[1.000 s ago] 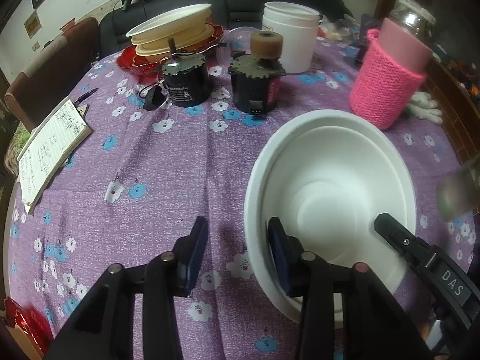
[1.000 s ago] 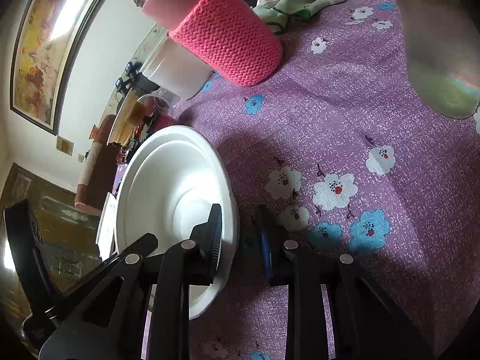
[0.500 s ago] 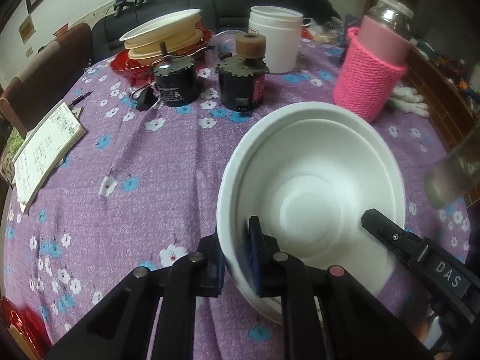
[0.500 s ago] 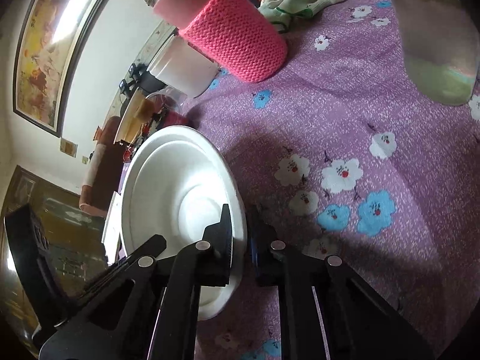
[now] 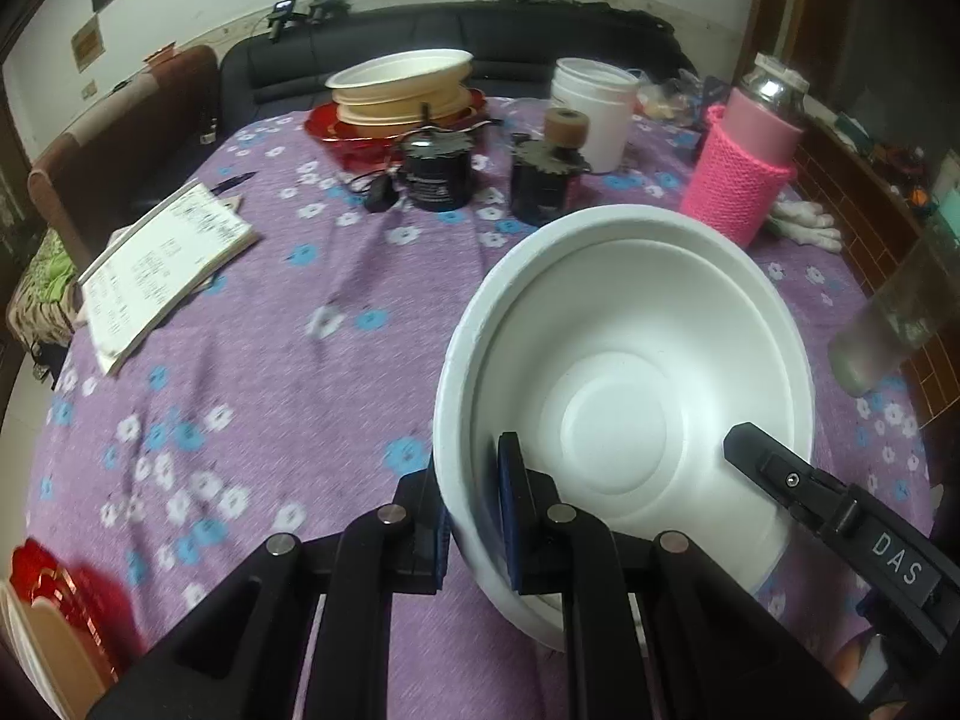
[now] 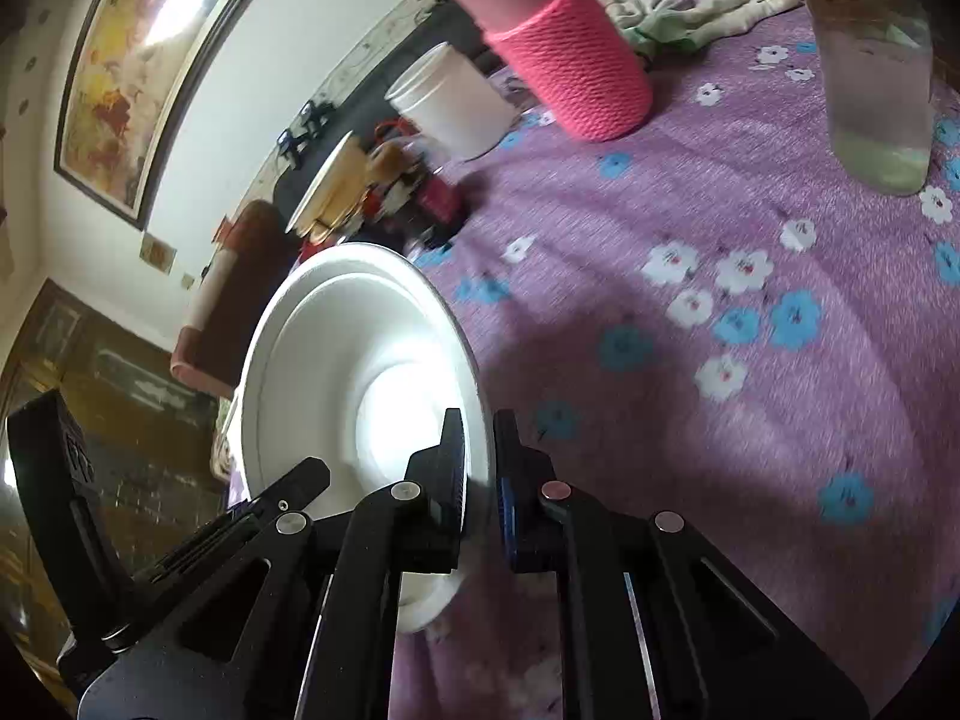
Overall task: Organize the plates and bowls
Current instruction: 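Carry the white bowl with both grippers over the dish stack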
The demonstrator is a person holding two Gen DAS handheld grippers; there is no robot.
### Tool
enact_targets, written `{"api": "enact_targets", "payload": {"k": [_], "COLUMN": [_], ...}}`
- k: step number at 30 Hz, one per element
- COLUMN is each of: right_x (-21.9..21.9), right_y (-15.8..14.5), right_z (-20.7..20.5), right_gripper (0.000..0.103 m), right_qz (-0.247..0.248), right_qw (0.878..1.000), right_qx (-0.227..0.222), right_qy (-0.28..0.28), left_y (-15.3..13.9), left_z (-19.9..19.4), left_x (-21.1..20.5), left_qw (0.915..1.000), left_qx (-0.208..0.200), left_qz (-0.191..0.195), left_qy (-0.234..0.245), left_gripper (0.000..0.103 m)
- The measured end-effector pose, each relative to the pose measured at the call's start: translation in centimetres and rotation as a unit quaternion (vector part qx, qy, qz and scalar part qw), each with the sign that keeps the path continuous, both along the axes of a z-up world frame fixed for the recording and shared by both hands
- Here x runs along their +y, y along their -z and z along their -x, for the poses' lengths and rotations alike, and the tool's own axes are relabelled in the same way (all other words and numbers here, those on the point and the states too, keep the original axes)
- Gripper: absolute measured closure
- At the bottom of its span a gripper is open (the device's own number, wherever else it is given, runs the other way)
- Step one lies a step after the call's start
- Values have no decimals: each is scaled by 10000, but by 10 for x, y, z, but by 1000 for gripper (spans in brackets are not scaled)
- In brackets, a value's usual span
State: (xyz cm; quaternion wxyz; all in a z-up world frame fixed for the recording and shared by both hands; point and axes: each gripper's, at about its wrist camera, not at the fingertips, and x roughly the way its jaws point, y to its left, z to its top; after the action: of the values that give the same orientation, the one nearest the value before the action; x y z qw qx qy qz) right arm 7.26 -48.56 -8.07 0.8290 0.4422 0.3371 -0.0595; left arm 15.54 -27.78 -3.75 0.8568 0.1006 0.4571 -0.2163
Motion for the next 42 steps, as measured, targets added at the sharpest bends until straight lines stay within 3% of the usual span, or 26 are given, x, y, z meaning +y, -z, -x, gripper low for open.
{"api": "enact_targets", "payload": {"k": [8, 17, 27, 33, 42], "right_x": [51, 114, 223, 284, 323], "right_y": [-11, -43, -92, -95, -75], "right_z": [6, 2, -10, -17, -23], "right_gripper": [94, 94, 93, 93, 93], "right_qz": [54, 170, 363, 461, 647], "right_qw": [9993, 9953, 9773, 9630, 9529], "right_qx": [-54, -334, -846, -947, -775], "right_qy": [-367, -892, -1909, -2482, -2860], "left_y": [-6, -34, -77, -71, -47], "left_z": [20, 38, 66, 75, 77], "left_x": [58, 132, 248, 296, 320], "left_qw": [9993, 9966, 9862, 9814, 9792], "left_qx": [-37, -285, -874, -851, -551], "left_qz": [65, 215, 13, -80, 84], "left_qy": [-370, -740, -1409, -1717, -1949], "left_gripper": [91, 91, 90, 90, 89]}}
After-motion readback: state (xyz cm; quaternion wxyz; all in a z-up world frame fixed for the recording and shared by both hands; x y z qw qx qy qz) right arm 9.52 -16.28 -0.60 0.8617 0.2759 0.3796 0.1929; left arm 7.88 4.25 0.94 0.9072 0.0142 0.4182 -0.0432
